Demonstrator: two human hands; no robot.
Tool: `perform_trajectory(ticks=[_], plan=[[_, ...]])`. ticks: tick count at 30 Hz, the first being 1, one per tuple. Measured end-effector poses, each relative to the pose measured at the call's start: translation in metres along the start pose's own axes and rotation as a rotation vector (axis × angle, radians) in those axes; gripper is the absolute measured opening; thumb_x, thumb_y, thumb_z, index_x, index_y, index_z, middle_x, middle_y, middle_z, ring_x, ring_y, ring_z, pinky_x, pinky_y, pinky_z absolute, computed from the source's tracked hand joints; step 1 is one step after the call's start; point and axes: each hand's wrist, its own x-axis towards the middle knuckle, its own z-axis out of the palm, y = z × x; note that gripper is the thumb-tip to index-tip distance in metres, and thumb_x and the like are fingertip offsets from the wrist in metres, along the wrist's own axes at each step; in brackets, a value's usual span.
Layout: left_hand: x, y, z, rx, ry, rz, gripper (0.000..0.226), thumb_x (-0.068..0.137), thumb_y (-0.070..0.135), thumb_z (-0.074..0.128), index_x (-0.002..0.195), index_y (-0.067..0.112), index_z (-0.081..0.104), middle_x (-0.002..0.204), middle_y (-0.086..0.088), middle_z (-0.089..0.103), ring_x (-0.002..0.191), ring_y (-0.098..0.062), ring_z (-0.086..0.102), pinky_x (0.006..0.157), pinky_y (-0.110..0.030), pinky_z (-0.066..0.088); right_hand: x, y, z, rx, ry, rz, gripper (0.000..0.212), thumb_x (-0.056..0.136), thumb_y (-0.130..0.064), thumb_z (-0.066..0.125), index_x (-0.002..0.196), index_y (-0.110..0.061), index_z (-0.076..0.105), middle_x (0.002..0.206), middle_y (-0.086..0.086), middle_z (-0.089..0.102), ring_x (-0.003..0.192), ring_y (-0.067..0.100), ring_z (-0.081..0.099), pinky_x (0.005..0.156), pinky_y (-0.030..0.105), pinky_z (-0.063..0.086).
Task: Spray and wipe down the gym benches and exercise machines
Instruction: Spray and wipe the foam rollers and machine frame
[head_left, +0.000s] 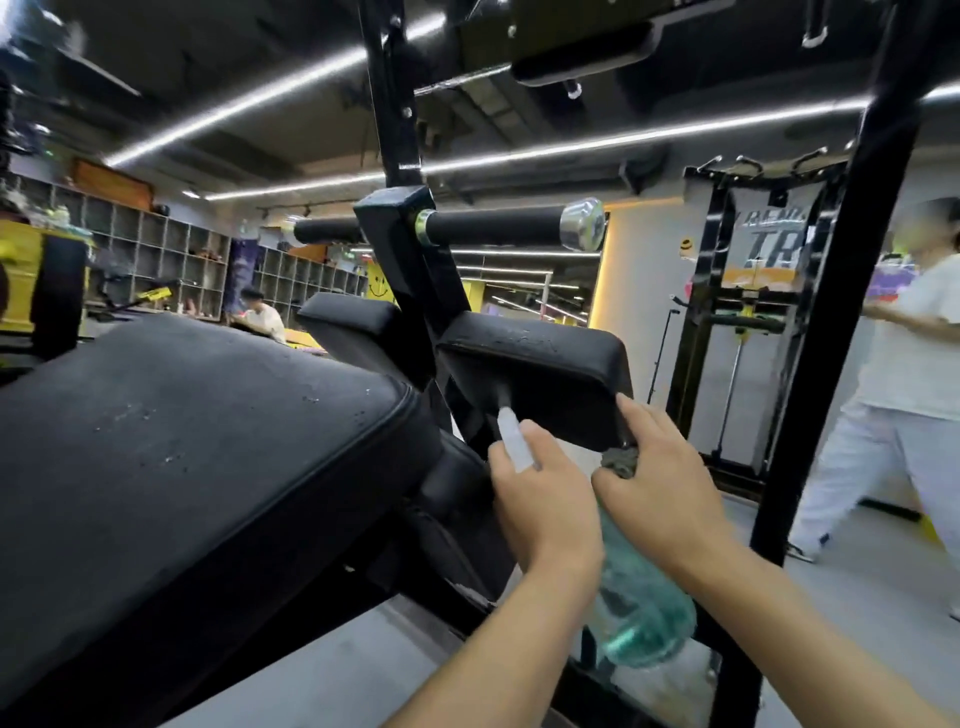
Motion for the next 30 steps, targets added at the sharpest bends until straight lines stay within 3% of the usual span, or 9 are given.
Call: perform_trajectory(ticks=[3, 5, 8, 11, 16, 21, 24, 27, 30], plan=[[0.001, 0.000, -0.004, 0.059, -0.074, 0.046, 0.042, 0.103, 0.040, 0.037, 0.143, 0.034, 0.051, 0.107, 0.018, 0.060, 0.100, -0.012, 0.064, 0.094, -0.034, 0.048, -0.006, 0.000, -0.003, 0.006, 0.022, 0.011, 0.077, 0.082, -0.016, 0.059, 0.153, -0.024, 0.032, 0.150, -0.009, 0.039, 0.128, 0.017, 0.047, 0.098, 0.041, 0.047], [-0.002, -0.003, -0.004, 0.082, -0.111, 0.027, 0.041, 0.103, 0.040, 0.038, 0.140, 0.034, 0.053, 0.109, 0.012, 0.064, 0.105, -0.018, 0.063, 0.094, -0.035, 0.048, -0.007, 0.002, -0.005, 0.035, 0.024, 0.041, 0.074, 0.082, -0.016, 0.059, 0.151, -0.024, 0.035, 0.146, -0.008, 0.041, 0.125, 0.016, 0.048, 0.097, 0.040, 0.047], [-0.016, -0.002, -0.004, 0.088, -0.198, 0.050, 0.040, 0.103, 0.038, 0.039, 0.141, 0.037, 0.053, 0.110, 0.024, 0.060, 0.105, -0.005, 0.053, 0.091, -0.025, 0.039, -0.008, 0.003, -0.010, 0.087, 0.032, 0.080, 0.071, 0.082, -0.018, 0.061, 0.150, -0.027, 0.039, 0.138, -0.008, 0.045, 0.119, 0.014, 0.050, 0.095, 0.039, 0.047], [-0.023, 0.001, -0.004, 0.149, -0.226, 0.062, 0.041, 0.104, 0.038, 0.036, 0.142, 0.037, 0.051, 0.088, 0.033, 0.044, 0.088, 0.004, 0.048, 0.085, -0.022, 0.034, -0.013, 0.006, -0.011, 0.116, 0.032, 0.117, 0.069, 0.084, -0.018, 0.063, 0.148, -0.027, 0.040, 0.133, -0.007, 0.045, 0.111, 0.013, 0.050, 0.091, 0.034, 0.045], [-0.019, -0.012, -0.007, 0.305, -0.258, 0.028, 0.039, 0.100, 0.045, 0.036, 0.132, 0.035, 0.055, 0.113, 0.011, 0.059, 0.110, -0.022, 0.058, 0.094, -0.038, 0.048, -0.026, 0.015, -0.002, 0.181, -0.035, 0.211, 0.058, 0.086, -0.021, 0.063, 0.141, -0.028, 0.047, 0.125, -0.006, 0.048, 0.109, 0.013, 0.052, 0.090, 0.034, 0.046], [-0.020, -0.037, -0.014, 0.412, -0.246, -0.033, 0.022, 0.092, 0.042, 0.054, 0.095, 0.021, 0.050, 0.095, -0.003, 0.065, 0.088, -0.026, 0.063, 0.076, -0.038, 0.051, -0.039, 0.032, 0.016, 0.258, -0.195, 0.291, 0.033, 0.087, -0.026, 0.063, 0.120, -0.026, 0.056, 0.118, -0.003, 0.058, 0.100, 0.011, 0.057, 0.079, 0.026, 0.047], [-0.019, -0.054, -0.020, 0.513, -0.287, 0.036, 0.018, 0.088, 0.034, 0.062, 0.084, 0.016, 0.060, 0.084, -0.005, 0.067, 0.079, -0.026, 0.064, 0.066, -0.036, 0.052, -0.050, 0.048, 0.032, 0.255, -0.314, 0.373, 0.038, 0.088, -0.021, 0.063, 0.123, -0.021, 0.051, 0.118, 0.000, 0.058, 0.103, 0.016, 0.058, 0.084, 0.031, 0.050], [-0.017, -0.087, -0.025, 0.654, -0.412, 0.111, 0.021, 0.088, 0.033, 0.062, 0.093, 0.014, 0.065, 0.092, -0.004, 0.069, 0.089, -0.027, 0.066, 0.072, -0.036, 0.052, -0.063, 0.067, 0.051, 0.240, -0.438, 0.454, 0.038, 0.086, -0.020, 0.067, 0.117, -0.017, 0.045, 0.105, 0.004, 0.060, 0.086, 0.015, 0.055, 0.065, 0.028, 0.044], [-0.014, -0.123, -0.034, 0.748, -0.561, 0.076, 0.046, 0.079, 0.049, 0.057, 0.112, 0.018, 0.066, 0.104, 0.001, 0.069, 0.099, -0.023, 0.066, 0.082, -0.034, 0.054, -0.079, 0.086, 0.074, 0.183, -0.512, 0.469, 0.040, 0.084, -0.023, 0.071, 0.112, -0.016, 0.043, 0.101, 0.003, 0.058, 0.084, 0.015, 0.052, 0.060, 0.026, 0.038]])
